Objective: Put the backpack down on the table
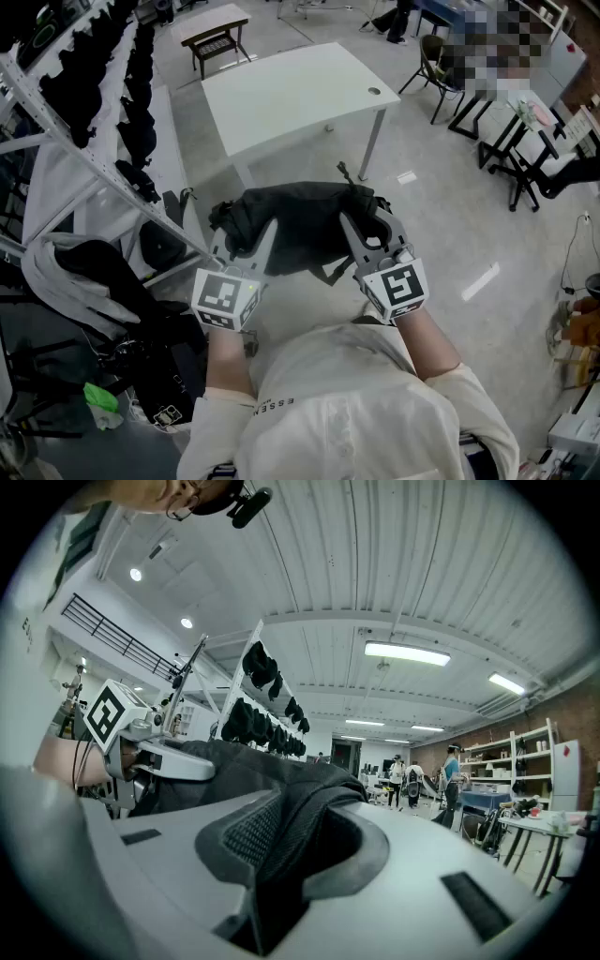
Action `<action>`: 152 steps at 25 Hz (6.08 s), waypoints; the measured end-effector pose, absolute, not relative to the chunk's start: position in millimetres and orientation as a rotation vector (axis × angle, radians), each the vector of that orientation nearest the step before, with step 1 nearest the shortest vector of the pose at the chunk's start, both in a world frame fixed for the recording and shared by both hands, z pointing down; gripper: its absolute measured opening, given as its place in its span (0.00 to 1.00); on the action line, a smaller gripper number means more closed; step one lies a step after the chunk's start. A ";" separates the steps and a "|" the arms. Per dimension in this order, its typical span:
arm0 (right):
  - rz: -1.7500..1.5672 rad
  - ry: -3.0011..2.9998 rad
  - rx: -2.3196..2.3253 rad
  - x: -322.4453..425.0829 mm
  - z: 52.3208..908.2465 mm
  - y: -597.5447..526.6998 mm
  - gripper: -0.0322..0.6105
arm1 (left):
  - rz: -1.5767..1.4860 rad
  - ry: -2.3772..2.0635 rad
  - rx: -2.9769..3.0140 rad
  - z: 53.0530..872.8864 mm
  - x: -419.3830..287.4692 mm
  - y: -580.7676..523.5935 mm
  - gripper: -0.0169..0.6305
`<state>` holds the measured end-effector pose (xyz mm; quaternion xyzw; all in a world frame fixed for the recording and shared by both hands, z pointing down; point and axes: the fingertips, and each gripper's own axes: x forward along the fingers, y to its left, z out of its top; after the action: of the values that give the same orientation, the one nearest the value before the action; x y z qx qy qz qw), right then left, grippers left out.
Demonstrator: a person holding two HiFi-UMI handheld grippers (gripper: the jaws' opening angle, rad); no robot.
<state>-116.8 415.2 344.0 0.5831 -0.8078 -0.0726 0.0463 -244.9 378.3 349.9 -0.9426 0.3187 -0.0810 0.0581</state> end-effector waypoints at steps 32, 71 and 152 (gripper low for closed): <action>-0.108 -2.560 1.643 -78.3 366.8 314.8 0.20 | -0.297 1.134 -2.855 371.3 -211.5 294.3 0.18; -0.315 -2.783 1.291 116.2 312.0 -85.4 0.20 | -0.217 1.500 -2.605 320.5 -16.3 -68.3 0.18; 0.203 -2.744 1.315 63.5 459.6 -437.9 0.22 | -0.135 1.502 -2.933 468.9 -78.3 -416.0 0.20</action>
<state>63.5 -437.9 459.6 0.4306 -0.8989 0.0663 0.0459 -78.3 -416.0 468.9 -0.8866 0.4541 -0.0409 -0.0780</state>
